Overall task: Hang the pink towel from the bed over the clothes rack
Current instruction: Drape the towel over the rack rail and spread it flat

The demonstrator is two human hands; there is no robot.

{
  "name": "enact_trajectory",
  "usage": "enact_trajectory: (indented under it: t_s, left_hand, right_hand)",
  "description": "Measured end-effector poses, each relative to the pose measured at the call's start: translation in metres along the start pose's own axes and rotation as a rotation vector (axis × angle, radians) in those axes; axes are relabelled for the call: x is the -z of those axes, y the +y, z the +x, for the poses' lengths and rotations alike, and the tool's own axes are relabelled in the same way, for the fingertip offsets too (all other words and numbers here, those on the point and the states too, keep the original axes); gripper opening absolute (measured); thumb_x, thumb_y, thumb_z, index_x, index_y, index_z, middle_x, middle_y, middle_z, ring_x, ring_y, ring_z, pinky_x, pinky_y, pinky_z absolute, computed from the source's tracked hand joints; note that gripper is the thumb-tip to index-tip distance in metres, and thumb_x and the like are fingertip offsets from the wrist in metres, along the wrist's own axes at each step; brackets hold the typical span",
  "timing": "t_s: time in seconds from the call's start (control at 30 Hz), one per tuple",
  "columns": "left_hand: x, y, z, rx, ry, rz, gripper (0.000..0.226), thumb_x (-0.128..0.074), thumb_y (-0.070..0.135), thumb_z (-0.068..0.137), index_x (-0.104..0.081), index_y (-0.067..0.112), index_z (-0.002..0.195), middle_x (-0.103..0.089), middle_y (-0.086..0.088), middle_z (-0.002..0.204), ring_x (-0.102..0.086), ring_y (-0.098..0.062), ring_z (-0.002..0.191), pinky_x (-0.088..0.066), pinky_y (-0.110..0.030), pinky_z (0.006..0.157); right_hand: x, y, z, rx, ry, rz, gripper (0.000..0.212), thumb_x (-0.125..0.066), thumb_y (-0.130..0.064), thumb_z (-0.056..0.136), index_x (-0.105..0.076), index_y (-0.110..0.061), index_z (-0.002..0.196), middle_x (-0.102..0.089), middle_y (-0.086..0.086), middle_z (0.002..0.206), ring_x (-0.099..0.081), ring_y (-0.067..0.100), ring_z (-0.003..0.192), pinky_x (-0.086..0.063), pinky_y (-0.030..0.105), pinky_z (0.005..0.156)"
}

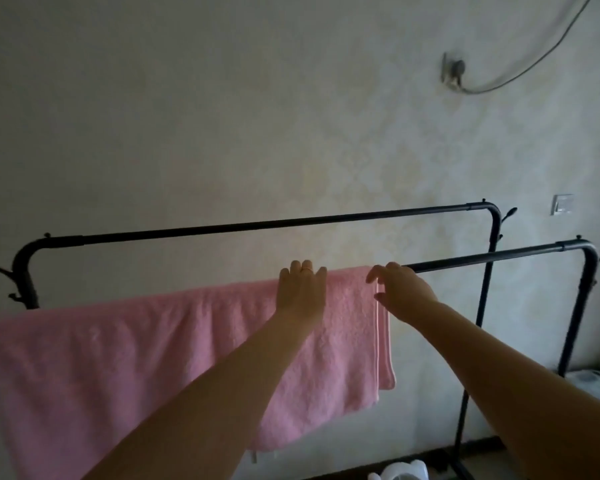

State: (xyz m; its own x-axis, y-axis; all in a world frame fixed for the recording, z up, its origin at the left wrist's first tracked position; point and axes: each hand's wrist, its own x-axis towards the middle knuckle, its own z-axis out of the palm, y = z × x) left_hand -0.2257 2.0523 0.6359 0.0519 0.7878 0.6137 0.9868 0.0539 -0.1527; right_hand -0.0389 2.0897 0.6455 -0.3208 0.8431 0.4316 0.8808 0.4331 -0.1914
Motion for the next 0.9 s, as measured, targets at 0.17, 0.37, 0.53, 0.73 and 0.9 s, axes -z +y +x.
enact_trajectory:
  t_s: [0.17, 0.37, 0.53, 0.73, 0.9]
  left_hand:
    - [-0.015, 0.071, 0.016, -0.014, 0.048, -0.048, 0.033, -0.054, 0.008, 0.086, -0.052, 0.016, 0.118, -0.055, -0.006, 0.104, -0.048, -0.024, 0.096, -0.041, -0.038, 0.086]
    - [-0.023, 0.104, 0.041, -0.017, 0.034, 0.031, 0.029, -0.057, 0.019, 0.089, -0.055, 0.015, 0.117, -0.057, -0.006, 0.102, -0.052, -0.024, 0.095, -0.045, -0.037, 0.084]
    - [-0.031, 0.115, 0.055, 0.052, 0.054, 0.045, 0.022, -0.058, 0.029, 0.092, -0.067, 0.015, 0.107, -0.065, -0.004, 0.093, -0.058, -0.02, 0.085, -0.046, -0.032, 0.077]
    - [-0.03, 0.12, 0.065, 0.113, 0.012, 0.115, 0.006, -0.058, 0.018, 0.085, -0.062, 0.014, 0.089, -0.064, -0.002, 0.085, -0.058, -0.021, 0.077, -0.04, -0.033, 0.068]
    - [-0.039, 0.123, 0.065, 0.115, 0.021, 0.13, 0.007, -0.057, 0.017, 0.084, -0.06, 0.015, 0.091, -0.064, -0.002, 0.089, -0.059, -0.022, 0.081, -0.04, -0.033, 0.07]
  right_hand:
    - [0.005, 0.052, 0.018, 0.044, 0.067, 0.088, 0.03, -0.064, -0.012, 0.091, -0.06, -0.023, 0.119, -0.057, 0.001, 0.118, -0.061, 0.018, 0.107, -0.054, 0.034, 0.092]
    - [-0.01, 0.063, 0.031, 0.145, 0.055, 0.219, 0.037, -0.059, -0.008, 0.093, -0.059, -0.022, 0.127, -0.056, -0.001, 0.125, -0.06, 0.017, 0.109, -0.052, 0.032, 0.095]
    - [-0.014, 0.062, 0.051, 0.156, 0.071, 0.2, 0.031, -0.056, -0.002, 0.093, -0.066, -0.017, 0.118, -0.062, 0.0, 0.116, -0.064, 0.016, 0.097, -0.051, 0.025, 0.09]
    - [-0.014, 0.051, 0.064, 0.112, 0.027, 0.168, 0.017, -0.056, -0.001, 0.092, -0.066, -0.01, 0.101, -0.054, 0.006, 0.109, -0.058, 0.018, 0.08, -0.054, 0.03, 0.085]
    - [-0.018, 0.048, 0.061, 0.082, 0.033, 0.133, 0.012, -0.054, -0.001, 0.093, -0.063, -0.007, 0.098, -0.055, 0.007, 0.105, -0.063, 0.023, 0.085, -0.057, 0.035, 0.082]
